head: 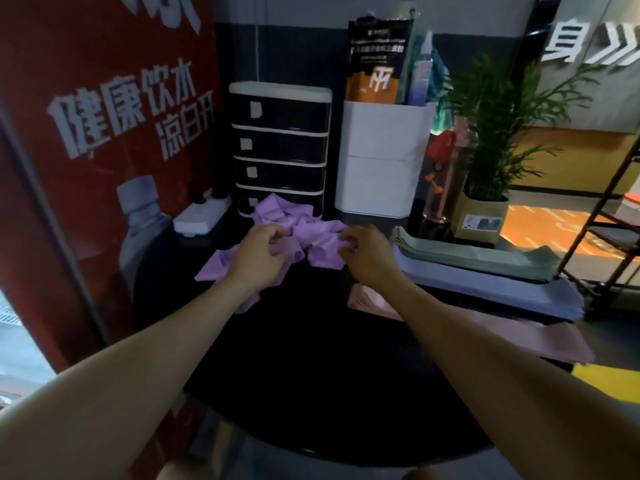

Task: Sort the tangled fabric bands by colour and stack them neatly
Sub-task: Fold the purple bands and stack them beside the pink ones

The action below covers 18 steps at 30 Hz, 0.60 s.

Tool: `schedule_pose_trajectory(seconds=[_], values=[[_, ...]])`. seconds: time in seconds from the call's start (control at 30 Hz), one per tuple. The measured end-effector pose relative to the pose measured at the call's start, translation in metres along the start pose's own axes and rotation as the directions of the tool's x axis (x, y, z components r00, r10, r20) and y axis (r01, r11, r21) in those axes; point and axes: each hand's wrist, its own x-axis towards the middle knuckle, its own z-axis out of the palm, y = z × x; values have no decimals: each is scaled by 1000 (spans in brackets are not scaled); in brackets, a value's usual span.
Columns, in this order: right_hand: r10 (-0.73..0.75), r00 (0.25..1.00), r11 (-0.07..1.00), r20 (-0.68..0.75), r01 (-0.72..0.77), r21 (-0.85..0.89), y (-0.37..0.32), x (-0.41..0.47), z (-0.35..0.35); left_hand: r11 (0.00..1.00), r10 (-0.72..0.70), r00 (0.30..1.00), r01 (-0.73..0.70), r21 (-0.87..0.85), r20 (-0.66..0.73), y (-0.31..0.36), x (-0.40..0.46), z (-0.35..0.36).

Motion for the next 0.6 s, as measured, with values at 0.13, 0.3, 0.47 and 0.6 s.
schedule_pose_trajectory(seconds=[0.13, 0.3, 0.47, 0.6], values=[[-23, 999, 999, 39, 22, 28, -19, 41, 25, 999, -28, 999, 28, 23, -30, -29, 20, -28], [-52, 982, 997, 179, 40, 73, -36, 64, 57, 993, -115, 991, 114, 17, 70, -54, 22, -38], [-97, 943, 994, 319, 106, -12, -45, 69, 88, 992, -110, 954, 90, 86, 280, -72, 5, -35], [-113, 935, 993, 337, 121, -3, -44, 66, 95, 983, -159, 961, 132, 130, 228, -80, 2, -41]])
